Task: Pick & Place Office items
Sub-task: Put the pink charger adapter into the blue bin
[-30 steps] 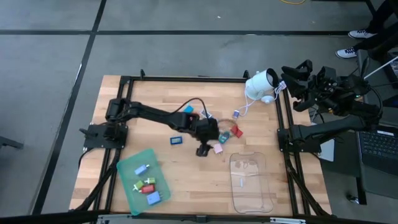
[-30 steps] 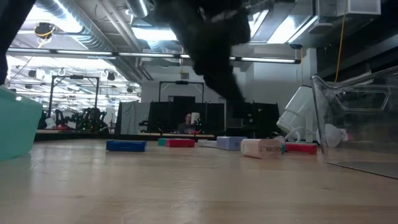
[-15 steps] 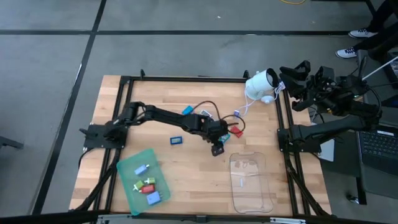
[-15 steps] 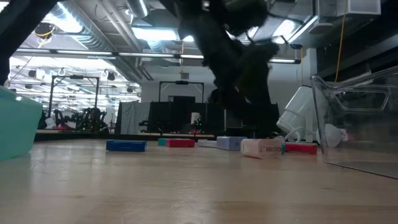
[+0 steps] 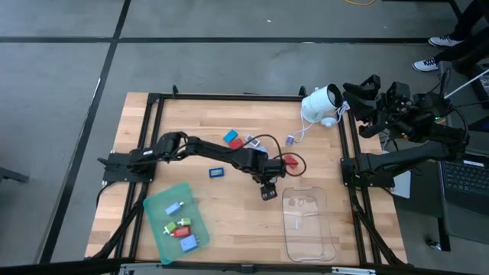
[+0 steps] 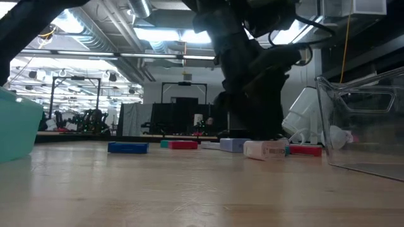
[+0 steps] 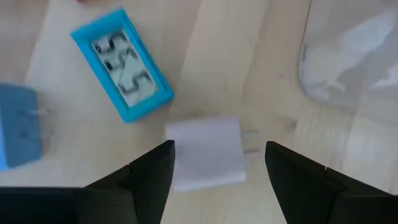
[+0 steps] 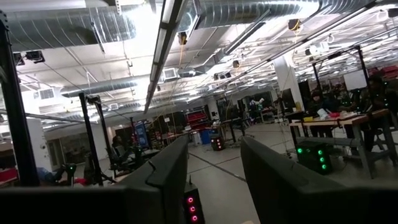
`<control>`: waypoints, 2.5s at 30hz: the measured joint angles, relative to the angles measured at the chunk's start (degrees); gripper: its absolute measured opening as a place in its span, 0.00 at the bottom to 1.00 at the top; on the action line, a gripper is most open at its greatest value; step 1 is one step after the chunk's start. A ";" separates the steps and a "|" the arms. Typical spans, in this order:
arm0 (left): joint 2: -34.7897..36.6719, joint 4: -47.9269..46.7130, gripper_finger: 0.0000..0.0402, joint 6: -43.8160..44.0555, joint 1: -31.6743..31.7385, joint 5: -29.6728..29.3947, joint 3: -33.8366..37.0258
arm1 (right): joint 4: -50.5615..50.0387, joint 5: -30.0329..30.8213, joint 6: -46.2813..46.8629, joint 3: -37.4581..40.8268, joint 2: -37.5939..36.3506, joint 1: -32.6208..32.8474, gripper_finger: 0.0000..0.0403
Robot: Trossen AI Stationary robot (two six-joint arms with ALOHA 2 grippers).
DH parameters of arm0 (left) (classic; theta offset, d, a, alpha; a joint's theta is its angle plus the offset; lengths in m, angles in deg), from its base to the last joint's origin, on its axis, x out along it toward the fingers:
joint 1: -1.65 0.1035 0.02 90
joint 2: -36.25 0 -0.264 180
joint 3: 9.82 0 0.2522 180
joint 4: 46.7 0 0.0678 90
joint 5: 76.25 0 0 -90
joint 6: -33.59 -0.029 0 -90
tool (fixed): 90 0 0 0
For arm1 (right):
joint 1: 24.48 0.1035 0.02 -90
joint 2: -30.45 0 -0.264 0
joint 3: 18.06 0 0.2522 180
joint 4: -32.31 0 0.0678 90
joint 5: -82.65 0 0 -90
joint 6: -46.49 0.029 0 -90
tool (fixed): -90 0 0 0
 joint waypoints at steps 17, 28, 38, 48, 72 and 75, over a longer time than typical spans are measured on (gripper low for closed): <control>0.14 -0.51 0.61 6.38 0.13 -2.61 2.05 | -0.04 -0.04 -0.02 0.01 0.00 0.00 0.39; 0.13 -3.33 0.61 7.34 0.81 -4.94 1.01 | -0.04 -0.04 0.11 0.00 0.00 0.00 0.39; -0.10 -8.42 0.61 7.83 1.92 -5.01 -2.28 | -0.04 -0.04 0.02 -0.01 0.00 0.00 0.39; -0.08 -11.13 0.61 7.31 2.45 -5.30 -2.30 | -0.04 -0.06 -1.27 0.01 0.00 0.00 0.39; -4.48 -9.52 0.73 8.34 2.91 -0.52 -2.26 | -0.45 -0.06 -1.01 0.00 -0.02 -0.02 0.39; -4.56 -9.47 0.73 9.17 2.51 -1.92 -2.27 | -0.46 -0.07 -1.03 0.01 -0.02 -0.02 0.39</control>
